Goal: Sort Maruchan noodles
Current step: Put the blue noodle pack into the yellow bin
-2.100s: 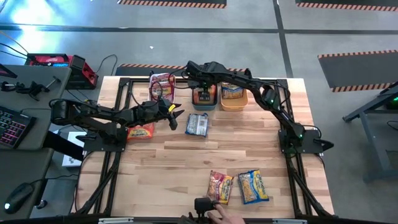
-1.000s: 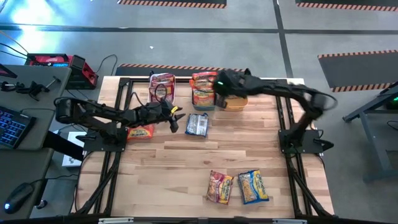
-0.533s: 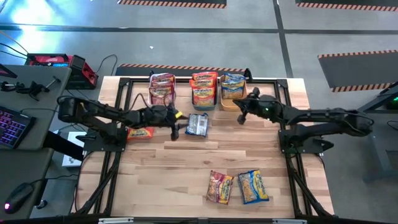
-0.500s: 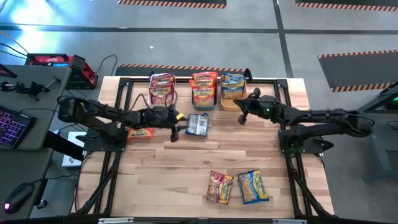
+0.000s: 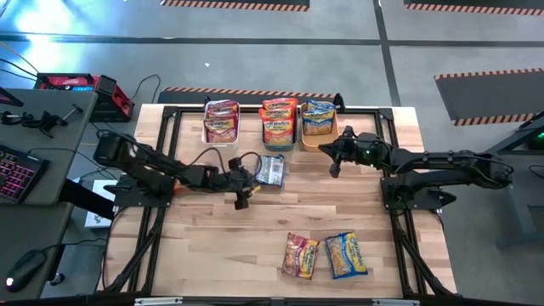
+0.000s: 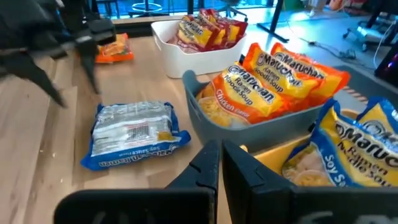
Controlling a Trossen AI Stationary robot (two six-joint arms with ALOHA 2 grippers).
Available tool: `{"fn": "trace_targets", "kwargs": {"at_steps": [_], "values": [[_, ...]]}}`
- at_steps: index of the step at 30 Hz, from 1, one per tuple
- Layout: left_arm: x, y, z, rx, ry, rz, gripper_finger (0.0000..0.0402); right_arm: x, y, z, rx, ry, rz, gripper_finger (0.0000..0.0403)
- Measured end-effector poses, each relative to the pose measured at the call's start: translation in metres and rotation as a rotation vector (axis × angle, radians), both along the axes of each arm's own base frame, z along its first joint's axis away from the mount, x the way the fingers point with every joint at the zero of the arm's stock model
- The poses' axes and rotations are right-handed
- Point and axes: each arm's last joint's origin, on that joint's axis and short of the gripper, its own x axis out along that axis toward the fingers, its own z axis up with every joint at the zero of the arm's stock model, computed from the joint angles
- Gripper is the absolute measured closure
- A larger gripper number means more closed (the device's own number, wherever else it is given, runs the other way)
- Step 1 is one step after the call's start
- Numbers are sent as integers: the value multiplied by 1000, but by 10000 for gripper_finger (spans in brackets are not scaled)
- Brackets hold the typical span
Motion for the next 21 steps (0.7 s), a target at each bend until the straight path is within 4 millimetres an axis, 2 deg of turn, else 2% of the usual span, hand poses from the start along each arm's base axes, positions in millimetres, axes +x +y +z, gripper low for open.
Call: {"fn": "trace_targets", "kwargs": {"at_steps": [3,6,11,15,21], "values": [[2,3,-13,75,33,65,164,0,1,-1,40,-3,6,400],[6,2,-23,87,44,32,157,0,2,-2,52,3,21,400],[14,5,-36,98,26,26,178,2,8,-2,44,2,42,400],[17,9,-38,85,18,4,240,4,12,-1,34,-3,59,400],[19,12,-36,101,6,-46,380,4,12,0,30,-8,63,400]]}}
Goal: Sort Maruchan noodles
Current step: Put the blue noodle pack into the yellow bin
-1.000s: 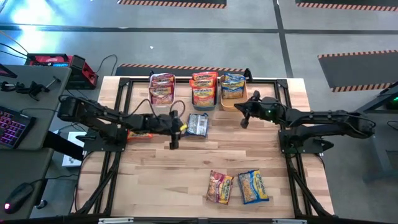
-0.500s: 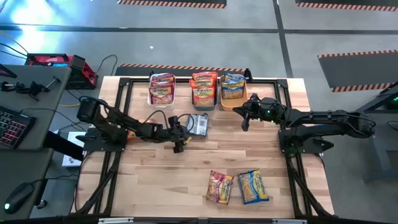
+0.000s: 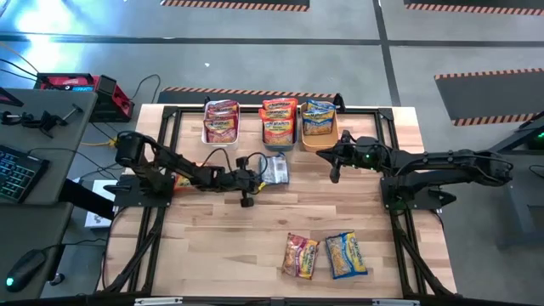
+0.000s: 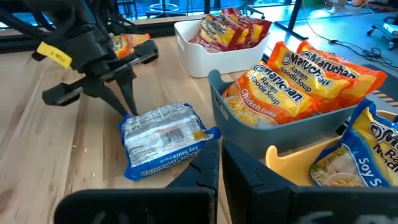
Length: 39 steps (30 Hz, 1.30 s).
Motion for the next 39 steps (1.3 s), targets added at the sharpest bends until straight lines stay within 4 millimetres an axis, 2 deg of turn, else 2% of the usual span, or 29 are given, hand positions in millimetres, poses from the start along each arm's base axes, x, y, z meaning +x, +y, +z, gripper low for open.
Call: {"fn": "trace_targets", "kwargs": {"at_steps": [6,13,16,19,23,28,32,35,39], "values": [[2,0,11,-63,-55,-10,399,0,0,0,-25,8,10,400],[9,10,57,-296,-217,-11,401,2,9,-1,-22,16,57,400],[9,15,75,-326,-286,1,401,4,16,-3,-4,27,83,398],[10,18,85,-329,-322,3,401,9,23,-9,1,59,94,378],[14,20,97,-334,-364,6,401,18,34,-20,-1,89,120,322],[16,19,99,-304,-360,-17,401,31,43,-34,24,95,104,238],[8,8,84,-297,-182,-29,387,36,46,-44,48,114,53,183],[-2,-2,71,-288,-32,14,358,38,46,-48,60,116,53,159],[-3,-13,62,-245,19,58,297,40,45,-50,49,112,56,152]]}}
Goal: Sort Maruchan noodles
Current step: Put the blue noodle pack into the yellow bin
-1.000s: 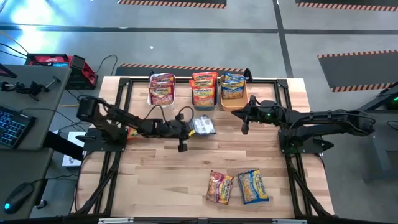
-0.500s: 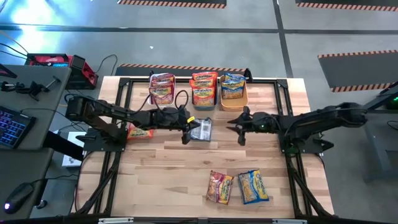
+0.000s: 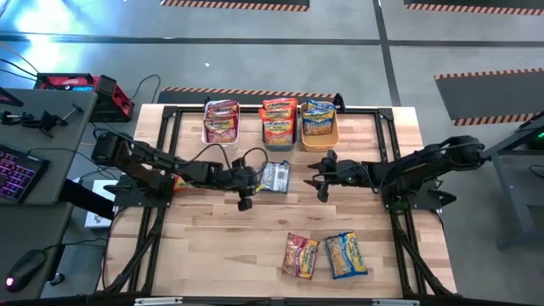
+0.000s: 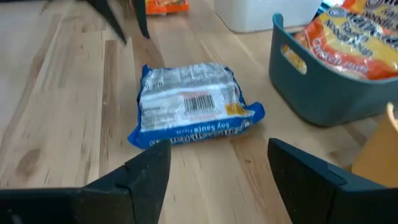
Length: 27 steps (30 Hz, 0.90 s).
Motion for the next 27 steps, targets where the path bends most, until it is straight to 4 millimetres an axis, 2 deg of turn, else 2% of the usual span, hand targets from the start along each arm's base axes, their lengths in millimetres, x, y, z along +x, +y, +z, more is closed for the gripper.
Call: {"fn": "trace_targets", "kwargs": {"at_steps": [4,8,13,16,18,24,27], "values": [[8,-3,-15,-54,-6,34,225,1,0,2,-13,-23,6,151],[13,4,-34,-27,30,94,166,2,0,4,-35,-38,17,151],[25,9,-46,-9,7,83,145,2,0,4,-29,-41,15,151],[30,10,-53,-16,31,84,163,2,0,4,-29,-42,15,151],[34,12,-55,-31,32,79,190,2,0,5,-39,-48,19,151],[44,11,-55,15,-7,5,324,3,-1,6,-53,-56,22,151],[51,11,-47,58,-90,-42,385,3,-1,6,-51,-56,26,151]]}}
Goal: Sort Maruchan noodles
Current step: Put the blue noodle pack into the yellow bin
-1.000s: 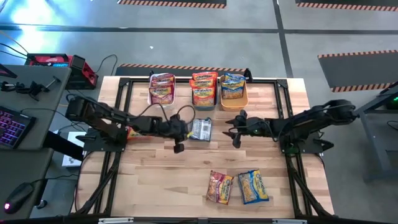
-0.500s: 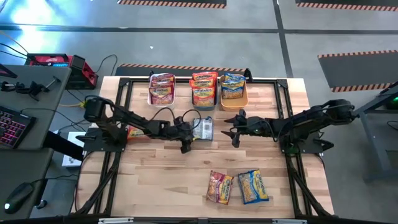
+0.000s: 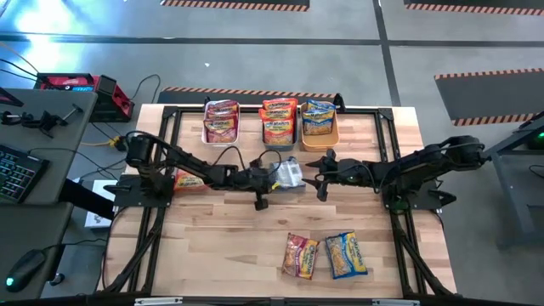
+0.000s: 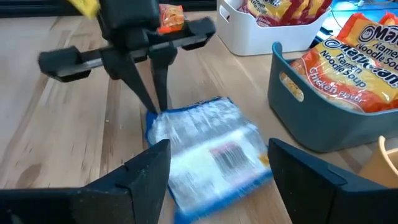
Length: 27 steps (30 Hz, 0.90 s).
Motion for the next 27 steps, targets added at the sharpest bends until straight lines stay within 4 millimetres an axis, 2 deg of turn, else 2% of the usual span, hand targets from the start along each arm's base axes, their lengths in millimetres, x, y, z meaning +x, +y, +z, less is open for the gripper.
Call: {"fn": "trace_targets", "kwargs": {"at_steps": [8,12,16,21,27], "values": [[15,5,15,-76,-233,-144,399,-1,2,-5,17,49,40,151],[11,9,21,-3,-173,-71,396,3,7,-11,-15,113,47,151],[-2,14,25,30,-102,-13,394,26,18,-13,-96,223,91,151],[-12,21,16,-73,-98,-30,381,61,31,-16,-225,391,181,153],[-23,26,5,-104,-86,-10,340,101,37,-28,-366,570,268,196]]}}
